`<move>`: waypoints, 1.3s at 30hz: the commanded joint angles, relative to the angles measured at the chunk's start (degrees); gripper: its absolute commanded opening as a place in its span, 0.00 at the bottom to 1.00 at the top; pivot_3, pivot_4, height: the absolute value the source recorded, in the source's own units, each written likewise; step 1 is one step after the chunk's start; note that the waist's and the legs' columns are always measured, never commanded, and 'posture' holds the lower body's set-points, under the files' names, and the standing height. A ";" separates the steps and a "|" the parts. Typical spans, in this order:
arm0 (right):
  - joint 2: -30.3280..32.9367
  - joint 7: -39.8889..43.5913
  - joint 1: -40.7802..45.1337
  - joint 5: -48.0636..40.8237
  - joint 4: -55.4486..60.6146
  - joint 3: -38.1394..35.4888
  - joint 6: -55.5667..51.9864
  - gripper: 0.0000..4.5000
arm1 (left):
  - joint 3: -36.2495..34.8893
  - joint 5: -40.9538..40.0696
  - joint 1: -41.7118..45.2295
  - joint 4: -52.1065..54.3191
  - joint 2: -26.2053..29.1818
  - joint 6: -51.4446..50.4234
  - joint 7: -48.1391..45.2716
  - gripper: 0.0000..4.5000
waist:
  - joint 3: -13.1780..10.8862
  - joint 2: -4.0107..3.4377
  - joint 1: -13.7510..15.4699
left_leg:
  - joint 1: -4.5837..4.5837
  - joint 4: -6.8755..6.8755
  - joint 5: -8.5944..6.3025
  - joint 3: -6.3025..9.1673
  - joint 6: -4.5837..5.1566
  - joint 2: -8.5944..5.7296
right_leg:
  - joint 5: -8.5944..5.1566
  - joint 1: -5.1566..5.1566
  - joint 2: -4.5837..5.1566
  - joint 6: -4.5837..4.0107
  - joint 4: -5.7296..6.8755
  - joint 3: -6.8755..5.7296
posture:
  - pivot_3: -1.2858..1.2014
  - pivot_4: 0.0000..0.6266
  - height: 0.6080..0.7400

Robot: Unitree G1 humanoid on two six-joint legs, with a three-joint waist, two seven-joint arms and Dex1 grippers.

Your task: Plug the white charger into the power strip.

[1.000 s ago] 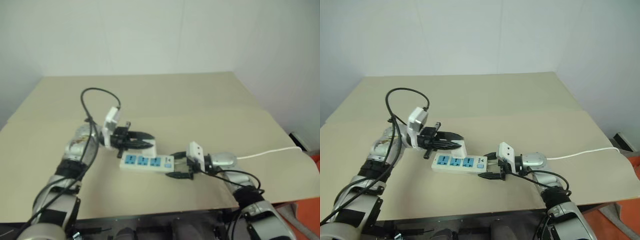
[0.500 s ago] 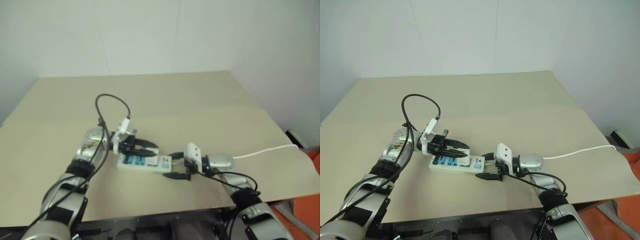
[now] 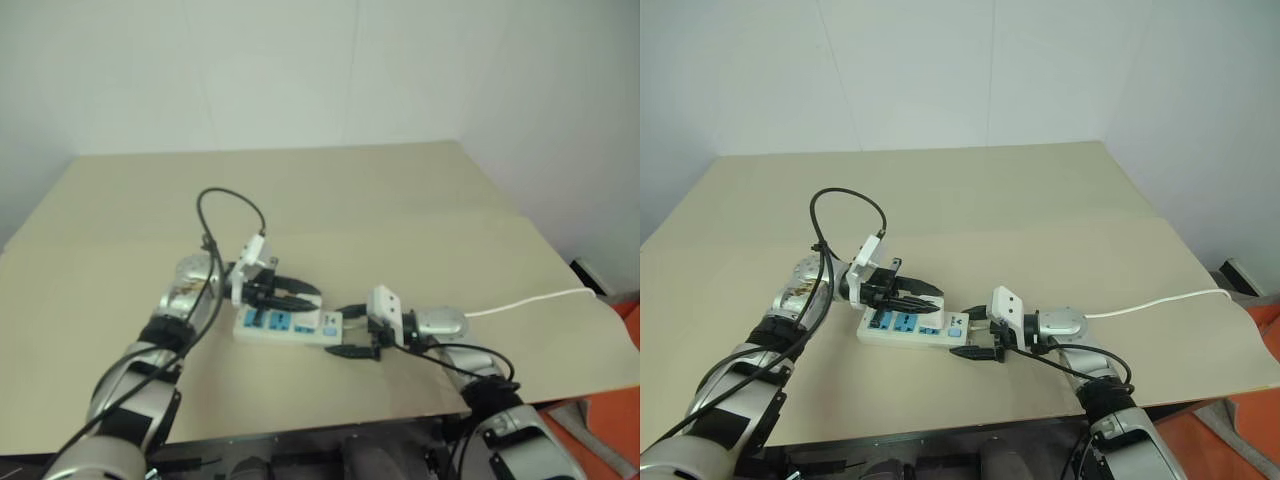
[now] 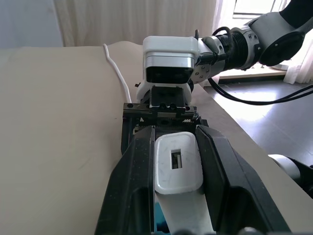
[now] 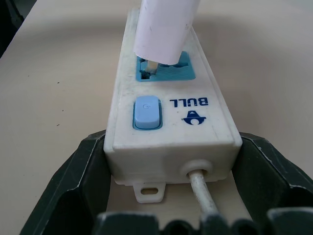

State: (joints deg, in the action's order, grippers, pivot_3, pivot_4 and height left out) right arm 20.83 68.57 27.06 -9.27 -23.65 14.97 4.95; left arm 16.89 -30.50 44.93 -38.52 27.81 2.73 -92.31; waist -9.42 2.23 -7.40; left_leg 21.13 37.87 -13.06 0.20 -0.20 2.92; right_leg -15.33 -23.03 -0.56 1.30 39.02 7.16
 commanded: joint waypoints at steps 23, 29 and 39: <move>-0.37 -0.83 -0.64 4.35 -3.90 3.42 -0.25 0.76 | 6.54 0.34 1.07 -2.86 2.67 5.62 -0.19 0.22 | 0.01 0.00 -0.05 | -0.05 -0.07 0.00 0.01 0.00 -0.01 | 0.00 0.07 -0.03 0.00 -0.03 0.08 | 0.52 0.24 1.00; -0.46 -0.97 -0.66 4.54 -3.87 3.64 -0.20 0.76 | 9.15 -0.95 0.78 -1.09 4.85 5.05 -0.19 0.22 | 0.01 0.00 -0.24 | -0.05 -0.13 0.00 0.01 -0.01 -0.01 | 0.00 0.06 -0.06 0.00 -0.05 0.13 | 0.52 0.24 1.00; -1.08 -1.35 -0.94 5.02 -3.87 3.89 0.00 0.76 | 9.52 -0.81 2.10 -3.51 4.82 7.00 -0.19 0.22 | 0.00 0.05 -0.93 | -0.04 -0.16 0.00 0.12 -0.01 -0.01 | 0.00 -0.06 -0.12 0.00 -0.10 0.15 | 0.52 0.24 1.00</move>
State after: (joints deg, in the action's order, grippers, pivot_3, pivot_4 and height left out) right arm 19.79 68.32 27.81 -8.48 -24.66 15.55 5.83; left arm 25.44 -32.92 46.77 -40.65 32.27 8.87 -92.35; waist -9.42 2.28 -8.33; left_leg 21.09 37.71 -13.06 0.33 -0.21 2.90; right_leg -15.33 -23.09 -0.68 1.30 38.93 7.30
